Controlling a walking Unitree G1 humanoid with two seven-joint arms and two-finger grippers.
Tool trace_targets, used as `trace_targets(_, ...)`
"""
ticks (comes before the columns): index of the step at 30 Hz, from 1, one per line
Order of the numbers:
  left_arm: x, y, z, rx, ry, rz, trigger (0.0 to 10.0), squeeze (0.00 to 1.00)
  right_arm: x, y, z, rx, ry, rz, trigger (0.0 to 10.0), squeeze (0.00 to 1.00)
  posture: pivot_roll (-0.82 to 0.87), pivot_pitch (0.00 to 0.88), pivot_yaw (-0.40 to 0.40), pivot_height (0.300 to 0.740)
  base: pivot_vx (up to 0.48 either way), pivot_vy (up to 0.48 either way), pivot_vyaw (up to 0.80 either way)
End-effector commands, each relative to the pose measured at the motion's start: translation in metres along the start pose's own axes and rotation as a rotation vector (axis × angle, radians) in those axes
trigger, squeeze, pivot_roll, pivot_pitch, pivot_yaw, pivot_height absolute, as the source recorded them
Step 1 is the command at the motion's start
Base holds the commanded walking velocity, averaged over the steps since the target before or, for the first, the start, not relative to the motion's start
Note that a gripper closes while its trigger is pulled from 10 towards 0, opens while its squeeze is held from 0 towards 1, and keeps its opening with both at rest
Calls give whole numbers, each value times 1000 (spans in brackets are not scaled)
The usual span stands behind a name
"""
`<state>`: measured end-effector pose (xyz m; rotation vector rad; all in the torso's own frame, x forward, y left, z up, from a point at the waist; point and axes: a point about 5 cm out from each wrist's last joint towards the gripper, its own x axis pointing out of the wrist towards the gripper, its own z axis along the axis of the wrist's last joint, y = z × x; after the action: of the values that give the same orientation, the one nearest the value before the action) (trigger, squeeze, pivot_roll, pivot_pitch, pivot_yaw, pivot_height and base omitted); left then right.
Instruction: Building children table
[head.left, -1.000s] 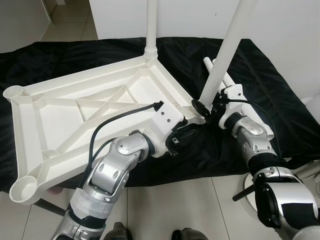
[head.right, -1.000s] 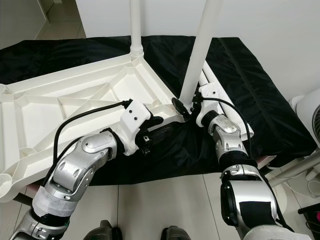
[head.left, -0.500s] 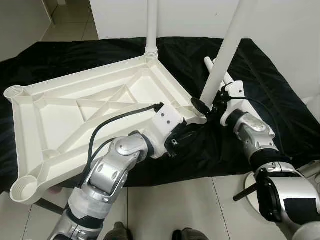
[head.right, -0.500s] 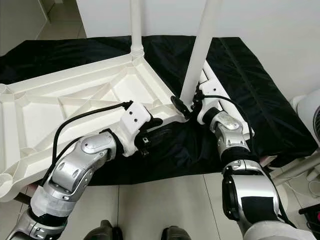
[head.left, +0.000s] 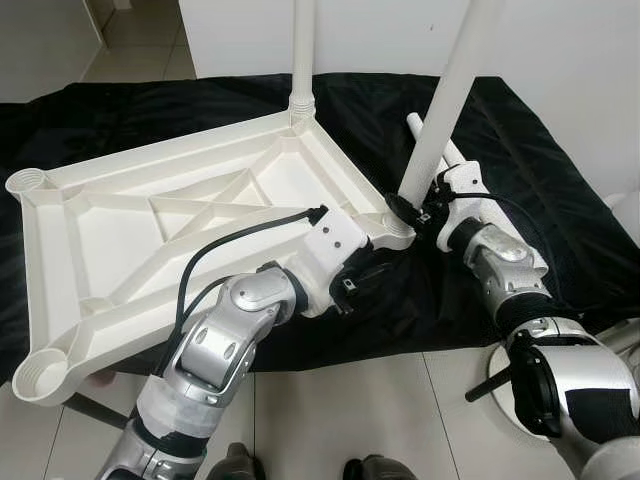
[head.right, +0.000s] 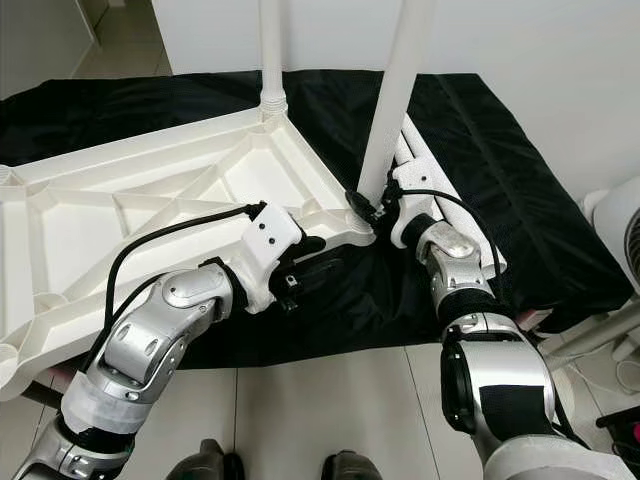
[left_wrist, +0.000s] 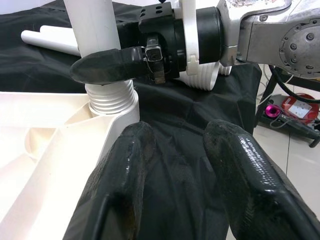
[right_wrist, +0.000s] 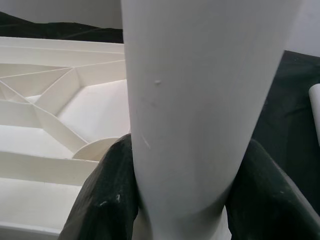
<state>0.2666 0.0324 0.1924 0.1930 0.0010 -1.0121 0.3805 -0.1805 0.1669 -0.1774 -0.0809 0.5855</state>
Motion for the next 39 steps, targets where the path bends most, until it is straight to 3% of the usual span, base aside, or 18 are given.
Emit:
trace_targets(1, -1, -1, -2, 6, 6, 23, 10000, 0, -1, 6, -12, 9, 62, 18, 0, 0, -40, 17, -13, 740, 0, 0, 0)
trace_targets(4, -1, -1, -2, 6, 6, 24, 10000, 0, -2, 6, -15, 17, 71, 9, 0, 0, -39, 15, -13, 740, 0, 0, 0)
trace_targets(5, -1, -1, -2, 5, 6, 23, 10000, 0, -4, 5, -18, 26, 82, -3, 863, 0, -40, 14, -13, 740, 0, 0, 0)
trace_targets(6, -1, -2, -2, 5, 7, 21, 10000, 0, -5, 6, -21, 49, 88, -17, 10000, 0, -41, 13, -12, 740, 0, 0, 0)
trace_targets(13, -1, -2, -3, 5, 7, 17, 10000, 0, -6, 7, -29, 97, 118, -76, 10000, 0, -46, 11, -11, 740, 0, 0, 0)
trace_targets(15, -1, -3, -3, 5, 7, 12, 10000, 0, -3, 7, -31, 120, 126, -177, 10000, 0, -52, 9, -15, 740, 0, 0, 0)
trace_targets(25, -1, -6, -5, -3, 8, 6, 10000, 0, 9, 23, -34, 230, 104, -450, 10000, 0, -57, 4, -21, 740, 0, 0, 0)
trace_targets(29, -1, -6, -5, -3, 8, 6, 10000, 0, 9, 23, -34, 230, 104, -450, 10000, 0, -57, 4, -21, 740, 0, 0, 0)
trace_targets(31, -1, -7, -6, -6, 9, 5, 10000, 0, 11, 35, -35, 254, 81, -562, 10000, 0, -58, 3, -26, 740, 0, 0, 0)
trace_targets(39, -1, -8, -6, -8, 9, 4, 10000, 0, 12, 50, -34, 291, 60, -689, 10000, 0, -61, 2, -29, 740, 0, 0, 0)
